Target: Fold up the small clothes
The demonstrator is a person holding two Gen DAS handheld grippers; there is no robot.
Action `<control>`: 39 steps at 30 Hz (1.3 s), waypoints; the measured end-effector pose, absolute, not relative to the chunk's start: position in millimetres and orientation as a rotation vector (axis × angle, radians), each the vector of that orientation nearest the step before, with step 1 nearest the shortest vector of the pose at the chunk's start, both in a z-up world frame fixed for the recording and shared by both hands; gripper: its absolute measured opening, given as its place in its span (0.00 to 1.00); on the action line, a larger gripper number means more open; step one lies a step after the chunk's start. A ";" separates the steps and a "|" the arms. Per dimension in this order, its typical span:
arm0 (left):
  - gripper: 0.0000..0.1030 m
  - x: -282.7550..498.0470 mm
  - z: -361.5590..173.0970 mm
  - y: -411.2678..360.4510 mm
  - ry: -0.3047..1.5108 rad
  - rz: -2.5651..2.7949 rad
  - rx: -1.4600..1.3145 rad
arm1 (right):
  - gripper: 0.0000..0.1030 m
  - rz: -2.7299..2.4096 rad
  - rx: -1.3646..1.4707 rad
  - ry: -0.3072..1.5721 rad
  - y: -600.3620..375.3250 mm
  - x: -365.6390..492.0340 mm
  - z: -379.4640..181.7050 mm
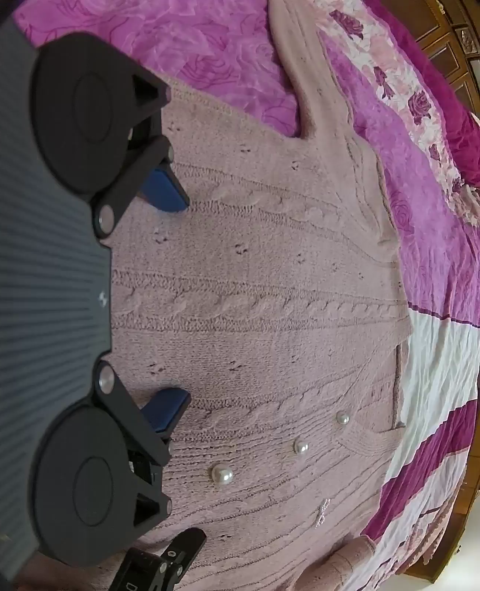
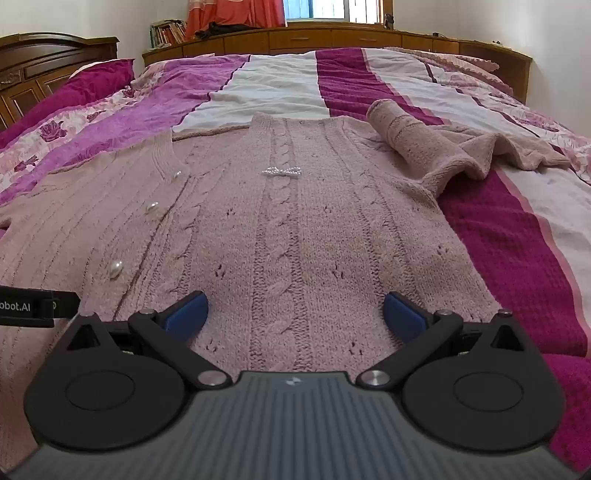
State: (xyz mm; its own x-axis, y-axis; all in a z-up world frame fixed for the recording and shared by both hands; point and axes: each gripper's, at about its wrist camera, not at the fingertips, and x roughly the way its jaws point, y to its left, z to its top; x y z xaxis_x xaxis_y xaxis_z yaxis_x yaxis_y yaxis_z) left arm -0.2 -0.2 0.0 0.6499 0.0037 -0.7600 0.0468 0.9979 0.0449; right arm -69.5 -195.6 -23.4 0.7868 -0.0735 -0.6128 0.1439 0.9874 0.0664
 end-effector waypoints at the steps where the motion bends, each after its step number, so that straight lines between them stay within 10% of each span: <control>1: 1.00 -0.2 0.1 0.0 0.863 -0.026 0.059 | 1.00 -0.119 0.108 0.652 -195.4 -69.6 -23.4; 39: 1.00 0.0 -0.1 -0.1 0.867 -0.026 0.060 | 1.00 -0.122 0.097 0.648 -193.1 -68.7 -24.8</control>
State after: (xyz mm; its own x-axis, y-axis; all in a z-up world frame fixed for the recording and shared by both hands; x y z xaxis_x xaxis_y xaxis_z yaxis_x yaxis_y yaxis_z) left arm 0.0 -0.1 -0.1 0.6469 0.0021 -0.7626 0.0470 0.9980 0.0425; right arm -68.7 -193.1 -24.8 0.7904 -0.0832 -0.6069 0.1436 0.9883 0.0515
